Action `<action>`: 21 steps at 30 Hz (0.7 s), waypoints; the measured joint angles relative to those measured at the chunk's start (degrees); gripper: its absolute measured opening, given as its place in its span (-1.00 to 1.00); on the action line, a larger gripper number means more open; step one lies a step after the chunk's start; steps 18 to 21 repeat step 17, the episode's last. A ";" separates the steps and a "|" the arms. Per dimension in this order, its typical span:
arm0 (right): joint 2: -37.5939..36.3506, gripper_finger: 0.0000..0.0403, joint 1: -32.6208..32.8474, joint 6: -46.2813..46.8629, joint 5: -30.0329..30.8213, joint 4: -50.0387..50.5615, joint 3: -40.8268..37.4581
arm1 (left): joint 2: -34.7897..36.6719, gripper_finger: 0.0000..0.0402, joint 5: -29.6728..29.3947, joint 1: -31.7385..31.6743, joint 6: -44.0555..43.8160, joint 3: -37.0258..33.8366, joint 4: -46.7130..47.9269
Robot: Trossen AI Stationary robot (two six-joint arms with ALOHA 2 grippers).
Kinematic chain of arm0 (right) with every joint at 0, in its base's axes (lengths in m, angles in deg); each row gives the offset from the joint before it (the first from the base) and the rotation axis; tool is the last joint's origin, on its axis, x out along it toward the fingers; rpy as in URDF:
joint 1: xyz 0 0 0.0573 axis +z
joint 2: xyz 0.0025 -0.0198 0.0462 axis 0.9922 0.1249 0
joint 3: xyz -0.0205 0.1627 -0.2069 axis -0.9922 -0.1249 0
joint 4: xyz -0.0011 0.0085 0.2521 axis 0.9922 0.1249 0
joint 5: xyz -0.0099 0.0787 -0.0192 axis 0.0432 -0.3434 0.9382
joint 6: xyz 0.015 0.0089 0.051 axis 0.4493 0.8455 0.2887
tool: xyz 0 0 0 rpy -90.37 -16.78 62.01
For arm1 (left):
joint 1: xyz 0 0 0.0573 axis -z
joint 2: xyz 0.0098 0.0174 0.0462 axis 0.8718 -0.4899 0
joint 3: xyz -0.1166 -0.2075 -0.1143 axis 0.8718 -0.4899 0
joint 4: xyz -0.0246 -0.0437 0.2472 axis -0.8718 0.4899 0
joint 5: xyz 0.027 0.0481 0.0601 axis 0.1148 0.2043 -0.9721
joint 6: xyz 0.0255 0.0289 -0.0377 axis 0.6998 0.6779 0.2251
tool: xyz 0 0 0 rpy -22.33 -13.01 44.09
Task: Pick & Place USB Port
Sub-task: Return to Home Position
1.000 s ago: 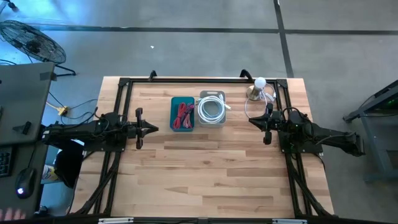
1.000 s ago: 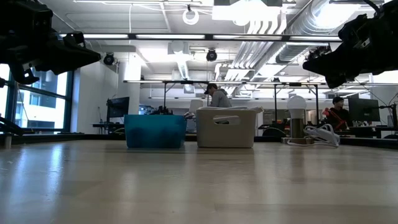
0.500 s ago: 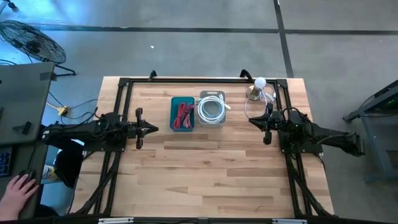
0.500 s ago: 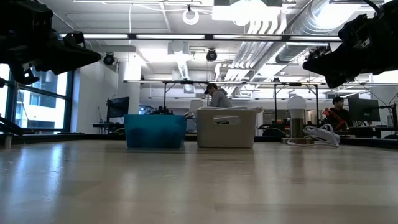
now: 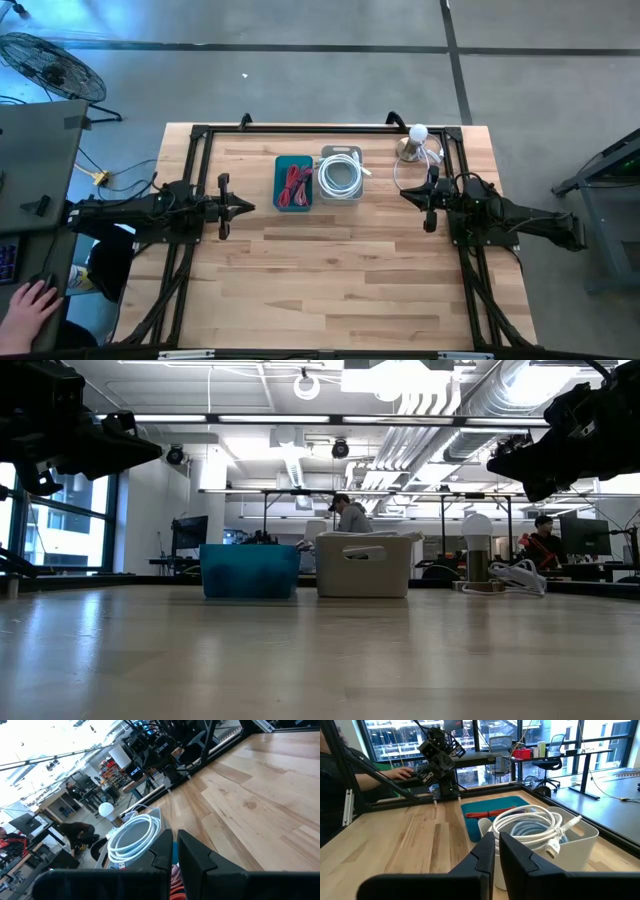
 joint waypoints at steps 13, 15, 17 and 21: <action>-0.01 -0.91 0.01 0.00 0.00 0.00 0.00 | 0.01 -0.88 0.00 0.00 0.00 0.00 0.01; 0.00 -0.90 -0.01 0.00 -0.01 -0.01 0.00 | 0.00 -0.88 -0.02 0.00 0.00 0.00 -0.01; -0.02 -0.90 0.00 0.00 0.01 -0.01 0.00 | 0.01 -0.88 0.00 0.00 0.00 0.00 0.01; -0.02 -0.90 0.00 0.00 0.01 -0.01 0.00 | 0.01 -0.88 0.00 0.00 0.00 0.00 0.01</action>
